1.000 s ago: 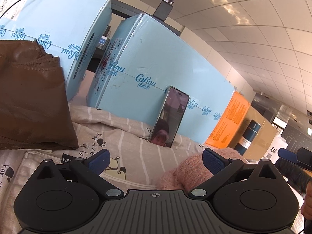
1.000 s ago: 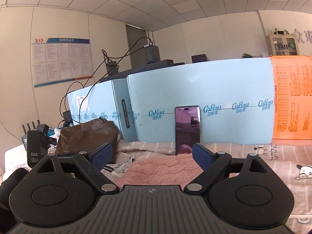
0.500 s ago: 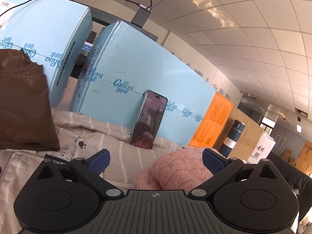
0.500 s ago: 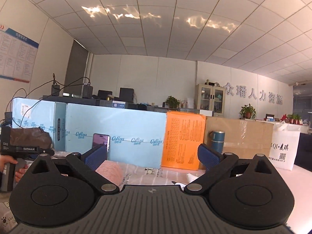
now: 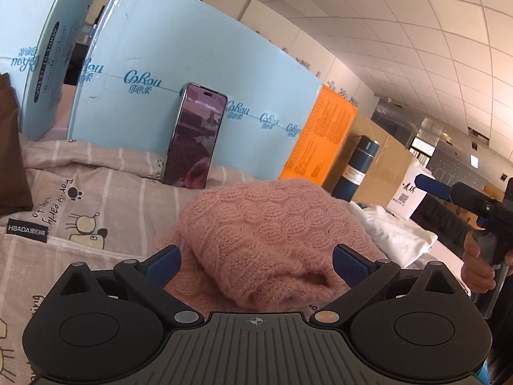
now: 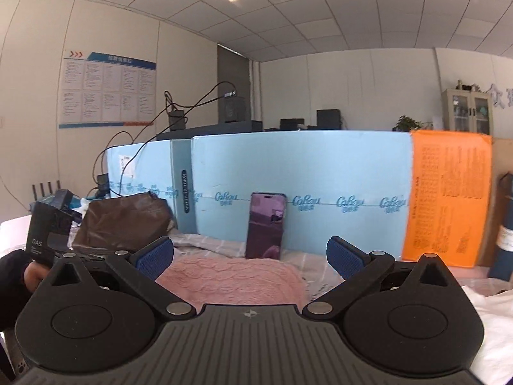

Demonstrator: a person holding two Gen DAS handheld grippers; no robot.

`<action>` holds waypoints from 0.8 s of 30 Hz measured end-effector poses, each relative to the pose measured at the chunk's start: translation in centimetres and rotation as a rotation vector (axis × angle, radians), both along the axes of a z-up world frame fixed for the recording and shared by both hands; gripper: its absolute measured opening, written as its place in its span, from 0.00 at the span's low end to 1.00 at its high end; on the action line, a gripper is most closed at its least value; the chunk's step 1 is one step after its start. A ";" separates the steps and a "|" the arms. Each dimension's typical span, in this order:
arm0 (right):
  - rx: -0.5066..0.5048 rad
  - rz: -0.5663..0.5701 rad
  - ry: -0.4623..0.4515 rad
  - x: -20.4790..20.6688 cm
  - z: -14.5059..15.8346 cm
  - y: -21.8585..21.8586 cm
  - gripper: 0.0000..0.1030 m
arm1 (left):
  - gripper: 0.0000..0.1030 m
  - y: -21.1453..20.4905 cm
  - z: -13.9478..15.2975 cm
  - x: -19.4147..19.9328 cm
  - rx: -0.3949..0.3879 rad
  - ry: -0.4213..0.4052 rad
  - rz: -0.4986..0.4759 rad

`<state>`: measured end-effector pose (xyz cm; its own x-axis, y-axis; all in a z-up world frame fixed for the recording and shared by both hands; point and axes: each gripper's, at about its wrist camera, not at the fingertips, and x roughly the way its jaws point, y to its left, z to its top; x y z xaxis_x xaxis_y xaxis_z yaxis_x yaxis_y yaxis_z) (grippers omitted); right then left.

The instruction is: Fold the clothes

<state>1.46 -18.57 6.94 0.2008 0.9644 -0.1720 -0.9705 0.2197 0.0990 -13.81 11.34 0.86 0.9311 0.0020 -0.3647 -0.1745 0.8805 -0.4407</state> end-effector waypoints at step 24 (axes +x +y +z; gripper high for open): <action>0.015 0.240 0.376 4.4 -5.0 6.4 1.00 | 0.22 3.6 0.1 -0.1 -0.020 -0.022 0.032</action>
<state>5.83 -12.18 1.93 -0.1026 0.9791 -0.1756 -0.8898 -0.0115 0.4561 -13.88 14.96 0.97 0.9386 0.0244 -0.3442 -0.1920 0.8657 -0.4623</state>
